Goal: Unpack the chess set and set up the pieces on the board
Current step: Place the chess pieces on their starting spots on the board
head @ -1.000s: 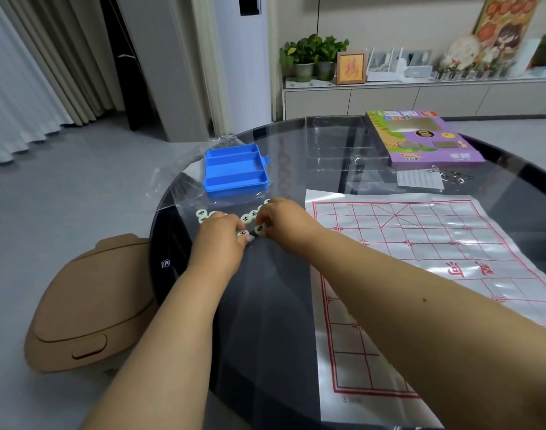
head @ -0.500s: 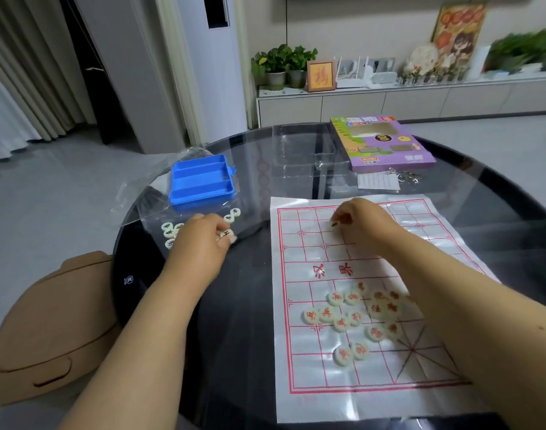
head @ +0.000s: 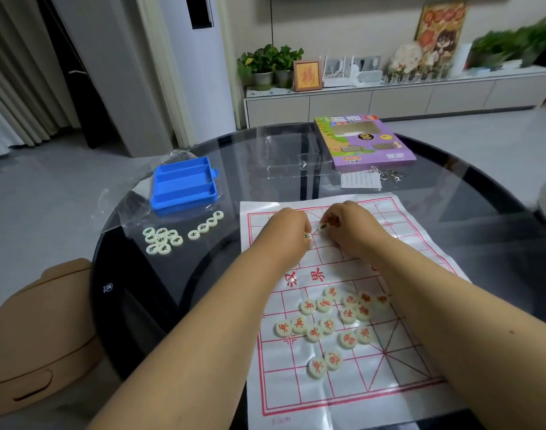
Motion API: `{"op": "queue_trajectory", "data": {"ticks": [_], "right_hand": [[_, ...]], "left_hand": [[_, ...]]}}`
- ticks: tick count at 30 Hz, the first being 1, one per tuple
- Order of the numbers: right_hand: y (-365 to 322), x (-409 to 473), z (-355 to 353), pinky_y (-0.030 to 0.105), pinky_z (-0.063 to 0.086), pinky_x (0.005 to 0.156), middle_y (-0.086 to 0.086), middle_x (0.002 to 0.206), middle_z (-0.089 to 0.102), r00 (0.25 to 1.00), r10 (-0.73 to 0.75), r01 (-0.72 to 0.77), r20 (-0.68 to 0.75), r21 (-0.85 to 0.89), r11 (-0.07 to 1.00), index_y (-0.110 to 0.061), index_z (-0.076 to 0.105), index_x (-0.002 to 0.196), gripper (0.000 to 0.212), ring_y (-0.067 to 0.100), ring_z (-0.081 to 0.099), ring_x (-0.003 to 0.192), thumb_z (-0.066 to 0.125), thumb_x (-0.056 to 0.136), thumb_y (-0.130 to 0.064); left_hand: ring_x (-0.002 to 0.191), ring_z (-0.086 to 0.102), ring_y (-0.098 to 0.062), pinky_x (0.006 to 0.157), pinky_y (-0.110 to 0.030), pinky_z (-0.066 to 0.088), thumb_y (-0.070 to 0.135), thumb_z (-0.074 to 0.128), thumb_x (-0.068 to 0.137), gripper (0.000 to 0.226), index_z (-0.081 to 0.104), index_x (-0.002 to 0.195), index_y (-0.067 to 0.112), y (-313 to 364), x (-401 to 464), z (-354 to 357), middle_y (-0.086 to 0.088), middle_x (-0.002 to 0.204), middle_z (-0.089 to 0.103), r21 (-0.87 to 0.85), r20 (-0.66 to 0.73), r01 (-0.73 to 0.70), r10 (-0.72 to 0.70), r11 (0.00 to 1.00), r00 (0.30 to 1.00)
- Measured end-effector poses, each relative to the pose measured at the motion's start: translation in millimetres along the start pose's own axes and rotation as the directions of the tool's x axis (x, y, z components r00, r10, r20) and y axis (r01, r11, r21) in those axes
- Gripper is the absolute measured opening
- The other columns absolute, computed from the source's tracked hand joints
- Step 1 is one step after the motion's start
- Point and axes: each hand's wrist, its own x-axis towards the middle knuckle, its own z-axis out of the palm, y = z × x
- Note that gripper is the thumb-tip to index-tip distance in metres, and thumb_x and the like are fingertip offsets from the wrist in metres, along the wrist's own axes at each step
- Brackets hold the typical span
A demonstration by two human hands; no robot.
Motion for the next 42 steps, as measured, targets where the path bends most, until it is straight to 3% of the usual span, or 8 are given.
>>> {"op": "queue_trajectory", "data": {"ticks": [10,13,15,20,25,28,36,42], "right_hand": [[-8,3,0,0.025,0.046,0.065,0.003,0.093,0.062,0.997,0.027,-0.042,0.072,0.218,0.975,-0.014,0.065,0.105,0.021,0.016,0.057,0.078,0.061,0.085,-0.011],[-4,4,-1,0.022,0.040,0.058,0.001,0.094,0.059,0.994,0.077,-0.099,0.078,0.330,0.939,-0.013,0.064,0.110,0.027,0.012,0.053,0.071,0.058,0.085,-0.008],[-6,5,-1,0.024,0.045,0.066,0.004,0.102,0.059,0.995,0.083,-0.097,0.055,0.353,0.930,-0.012,0.062,0.116,0.031,0.016,0.056,0.079,0.059,0.085,-0.009],[-56,13,10,0.030,0.047,0.091,0.003,0.117,0.054,0.983,-0.143,0.160,-0.112,0.159,0.974,-0.015,0.060,0.121,0.034,0.017,0.052,0.102,0.062,0.087,-0.013],[-109,28,41,0.035,0.044,0.098,0.002,0.126,0.055,0.924,-0.382,0.382,0.014,-0.050,0.923,-0.020,0.057,0.125,0.036,0.022,0.050,0.117,0.058,0.089,-0.016],[-129,41,54,0.037,0.042,0.099,0.001,0.132,0.053,0.888,-0.453,0.460,0.083,-0.159,0.873,-0.023,0.056,0.127,0.042,0.022,0.049,0.120,0.058,0.087,-0.012],[-150,67,70,0.039,0.041,0.103,0.005,0.138,0.046,0.850,-0.471,0.519,0.236,-0.214,0.828,-0.020,0.049,0.136,0.048,0.025,0.046,0.123,0.055,0.090,-0.008],[-159,72,71,0.035,0.047,0.095,0.006,0.121,0.056,0.862,-0.419,0.486,0.285,-0.236,0.842,-0.022,0.059,0.127,0.039,0.024,0.055,0.109,0.060,0.089,-0.012]], "left_hand": [[0.093,0.053,-0.014,0.079,-0.022,0.040,0.028,0.068,0.087,0.036,0.062,0.121,0.017,-19,-1,2,0.001,0.109,0.056,-0.095,-0.046,0.000,-0.005,0.995,0.999],[0.103,0.051,-0.014,0.088,-0.026,0.043,0.029,0.065,0.090,0.034,0.061,0.122,0.018,-34,-13,-8,0.003,0.113,0.055,-0.111,-0.126,0.020,-0.034,0.994,0.991],[0.111,0.049,-0.014,0.094,-0.029,0.044,0.028,0.062,0.092,0.032,0.061,0.122,0.018,-52,-27,-18,0.003,0.117,0.054,-0.099,-0.228,0.078,-0.099,0.992,0.969],[0.117,0.042,-0.025,0.097,-0.037,0.038,0.027,0.058,0.093,0.030,0.061,0.119,0.013,-106,-51,-42,-0.006,0.120,0.055,0.051,-0.411,0.331,-0.282,0.942,0.867],[0.122,0.033,-0.028,0.096,-0.039,0.031,0.033,0.053,0.096,0.036,0.054,0.130,0.022,-126,-49,-49,-0.001,0.132,0.051,0.200,-0.332,0.401,-0.323,0.894,0.886],[0.121,0.033,-0.027,0.095,-0.040,0.030,0.038,0.055,0.094,0.032,0.058,0.122,0.024,-129,-39,-51,-0.001,0.126,0.053,0.287,-0.284,0.388,-0.310,0.876,0.908],[0.125,0.034,-0.026,0.095,-0.040,0.027,0.040,0.059,0.092,0.031,0.061,0.119,0.026,-142,-21,-52,-0.001,0.120,0.057,0.274,-0.286,0.411,-0.334,0.870,0.898],[0.118,0.040,-0.025,0.092,-0.039,0.026,0.032,0.054,0.094,0.024,0.059,0.117,0.027,-144,-18,-48,-0.002,0.116,0.055,0.280,-0.300,0.378,-0.294,0.882,0.908]]}}
